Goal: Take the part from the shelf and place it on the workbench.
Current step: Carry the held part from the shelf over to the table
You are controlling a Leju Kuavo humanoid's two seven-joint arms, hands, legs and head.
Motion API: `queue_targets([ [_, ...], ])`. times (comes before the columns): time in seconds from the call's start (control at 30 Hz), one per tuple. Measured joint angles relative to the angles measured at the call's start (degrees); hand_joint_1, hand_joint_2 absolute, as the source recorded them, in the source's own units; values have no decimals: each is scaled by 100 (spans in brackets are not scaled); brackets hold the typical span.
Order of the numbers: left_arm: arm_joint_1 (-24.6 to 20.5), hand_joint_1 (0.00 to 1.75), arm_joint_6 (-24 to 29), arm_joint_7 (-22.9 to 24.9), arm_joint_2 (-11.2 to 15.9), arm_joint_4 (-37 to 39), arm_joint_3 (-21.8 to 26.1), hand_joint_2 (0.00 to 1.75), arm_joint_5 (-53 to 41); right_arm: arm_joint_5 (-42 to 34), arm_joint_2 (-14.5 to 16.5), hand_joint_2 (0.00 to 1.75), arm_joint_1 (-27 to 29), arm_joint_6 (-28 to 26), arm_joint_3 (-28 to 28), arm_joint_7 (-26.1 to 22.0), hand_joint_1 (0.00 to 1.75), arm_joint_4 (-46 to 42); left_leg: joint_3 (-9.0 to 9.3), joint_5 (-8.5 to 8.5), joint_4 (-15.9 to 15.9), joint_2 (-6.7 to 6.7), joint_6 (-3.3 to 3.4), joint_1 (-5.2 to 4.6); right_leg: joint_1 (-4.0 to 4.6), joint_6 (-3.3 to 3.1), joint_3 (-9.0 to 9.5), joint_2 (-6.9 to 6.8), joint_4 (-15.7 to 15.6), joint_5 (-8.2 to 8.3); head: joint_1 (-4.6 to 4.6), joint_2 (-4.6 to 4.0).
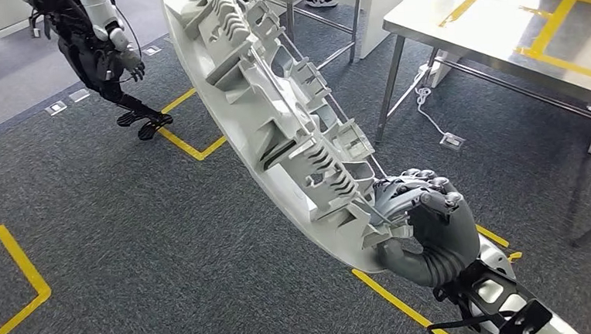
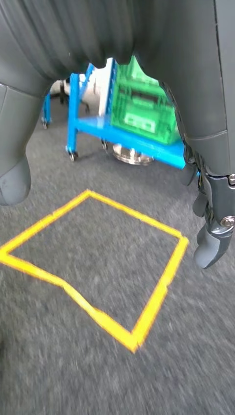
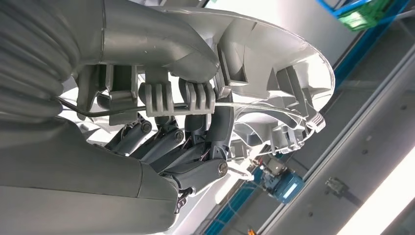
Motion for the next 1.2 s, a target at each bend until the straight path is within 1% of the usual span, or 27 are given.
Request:
queue_targets([
  [0.07, -7, 0, 16, -73, -12, 2, 40, 175, 36, -17, -1, 175, -5, 1, -3, 0, 175, 0, 82, 25, -198, -92, 57, -6, -6, 89, -46, 122, 9, 17, -2, 0],
  [0.1, -8, 0, 7, -99, -14, 1, 53, 175, 31, -34, -1, 175, -3, -3, -10, 1, 175, 0, 84, 45, -204, -22, 109, -18, -16, 132, -68, 184, -4, 38, -4, 0],
  [0.13, -10, 0, -9, -87, -14, 0, 62, 175, 10, -56, -1, 175, 2, -8, -21, 0, 175, 1, 84, 63, -213, 47, 154, -22, -25, 163, -84, 183, -6, 47, -3, 0],
  [0.17, -10, 0, -33, -46, -12, -1, 67, 175, -19, -76, -2, 175, 3, -15, -34, 1, 175, 1, 81, 79, -226, 114, 198, -21, -20, 187, -118, 80, 52, 11, 10, 0],
  [0.2, -9, 0, -61, -4, -10, -2, 70, 175, -49, -89, -2, 175, -1, -22, -45, 1, 175, 2, 78, 92, -241, 188, 235, -17, -8, 206, -199, -86, 215, -90, 28, 0],
  [0.27, 5, 0, -118, 31, 3, -2, 73, 175, -99, -83, -2, 175, -12, -42, -54, 2, 175, 8, 68, 92, -249, 344, 282, -36, 14, 229, -507, -457, 887, -457, 62, 0],
  [0.3, 15, 0, -145, 27, 17, -2, 74, 175, -112, -68, -1, 175, -13, -54, -53, 2, 175, 16, 63, 88, -249, 430, 291, -50, 13, 237, -687, -534, 1281, -631, 66, 0],
  [0.33, 22, 0, -166, 24, 34, -2, 76, 175, -123, -44, -1, 175, -10, -68, -51, 2, 175, 30, 61, 84, -248, 516, 297, -61, 12, 237, -808, -564, 1559, -725, 65, 0],
  [0.37, 23, 0, -181, 26, 52, -2, 78, 175, -129, -21, -1, 175, -10, -85, -50, 2, 175, 45, 62, 79, -248, 598, 302, -69, 13, 230, -828, -578, 1637, -714, 66, 0],
  [0.4, 18, 0, -193, 27, 67, -2, 79, 175, -134, -6, -2, 175, -15, -103, -49, 2, 175, 60, 68, 74, -248, 678, 306, -77, 19, 213, -718, -598, 1470, -598, 66, 0],
  [0.43, 11, 0, -197, 27, 77, -2, 80, 175, -137, -2, -2, 175, -27, -118, -48, 3, 175, 73, 79, 66, -248, 751, 306, -85, 33, 183, -497, -667, 1097, -420, 66, 0],
  [0.5, -1, 0, -202, 26, 86, -2, 83, 175, -134, -35, -2, 175, -85, -130, -48, 3, 175, 90, 108, 45, -246, 883, 285, -108, 100, 83, -49, -984, 294, -175, 62, 0],
  [0.53, -4, 0, -202, 25, 89, -2, 85, 175, -133, -52, -2, 175, -121, -128, -48, 3, 175, 99, 120, 37, -247, 942, 261, -117, 138, 37, 66, -1097, 70, -131, 60, 0],
  [0.57, -7, 0, -202, 23, 90, -2, 86, 175, -132, -62, -4, 175, -150, -126, -50, 2, 175, 110, 130, 31, -250, 1003, 234, -120, 168, -1, 91, -1143, -13, -136, 59, 0],
  [0.63, -17, 0, -202, 27, 92, -3, 86, 175, -132, -52, -10, 175, -175, -127, -56, 2, 175, 134, 149, 15, -260, 1097, 171, -116, 161, -48, 78, -982, -44, -95, 61, 0],
  [0.67, -21, 0, -202, 28, 96, -4, 86, 175, -131, -37, -14, 175, -185, -131, -60, 1, 175, 144, 146, -24, -223, 1007, 138, -111, 134, -73, 85, -908, -73, -69, 60, 0],
  [0.7, -23, 0, -201, 25, 99, -4, 87, 175, -131, -16, -16, 175, -200, -136, -61, 2, 175, 156, 104, -113, -102, 844, 107, -106, 101, -101, 95, -834, -101, -41, 55, 0],
  [0.77, -17, 0, -200, 2, 108, -4, 91, 175, -123, 36, -17, 175, -231, -150, -58, 1, 175, 190, -150, -438, 482, 453, 57, -88, 56, -138, 100, -690, -126, -11, 33, 0],
  [0.83, -3, 0, -201, -14, 111, -2, 98, 175, -113, 78, -15, 175, -240, -168, -56, 1, 175, 232, -496, -709, 1184, 343, 24, -70, 43, -146, 88, -523, -117, -6, 20, 0],
  [0.87, 3, 0, -202, -12, 113, -2, 100, 175, -109, 95, -15, 175, -239, -175, -55, 2, 175, 251, -576, -698, 1320, 337, 10, -60, 36, -142, 86, -433, -109, -6, 20, 0],
  [0.9, 5, 0, -204, -9, 113, -2, 101, 175, -108, 109, -15, 175, -236, -184, -56, 3, 175, 265, -549, -570, 1229, 330, -2, -46, 25, -132, 86, -339, -98, -7, 20, 0],
  [0.93, 4, 0, -205, -8, 113, -2, 102, 175, -108, 121, -15, 175, -234, -195, -56, 3, 175, 274, -420, -360, 926, 299, -14, -27, 12, -114, 87, -249, -83, -12, 20, 0],
  [1.0, 0, 0, -210, -17, 110, -1, 102, 175, -108, 131, -15, 175, -231, -226, -57, 3, 175, 280, -81, -12, 143, 25, -39, 31, -5, -47, 63, -85, -31, -30, 14, 0],
  [1.07, -9, 0, -212, -78, 106, 0, 102, 175, -108, 138, -16, 175, -231, -247, -59, 1, 175, 285, 73, 62, -212, -173, -14, 53, -14, 47, 9, 56, 3, -30, 5, 0],
  [1.13, -17, 0, -210, -145, 98, 0, 102, 175, -107, 159, -17, 175, -226, -252, -78, 0, 175, 292, 86, 63, -225, -63, 72, 31, -37, 139, -32, 178, -21, 6, 0, 0],
  [1.17, -21, 0, -207, -157, 94, -3, 102, 175, -102, 173, -17, 175, -223, -253, -94, 1, 175, 297, 97, 79, -241, 8, 119, 26, -39, 172, -53, 117, -7, 4, 5, 0],
  [1.2, -24, 0, -204, -158, 88, -5, 103, 175, -93, 193, -17, 175, -227, -253, -108, 2, 175, 305, 100, 95, -259, 86, 162, 26, -33, 199, -107, -31, 81, -50, 21, 0],
])
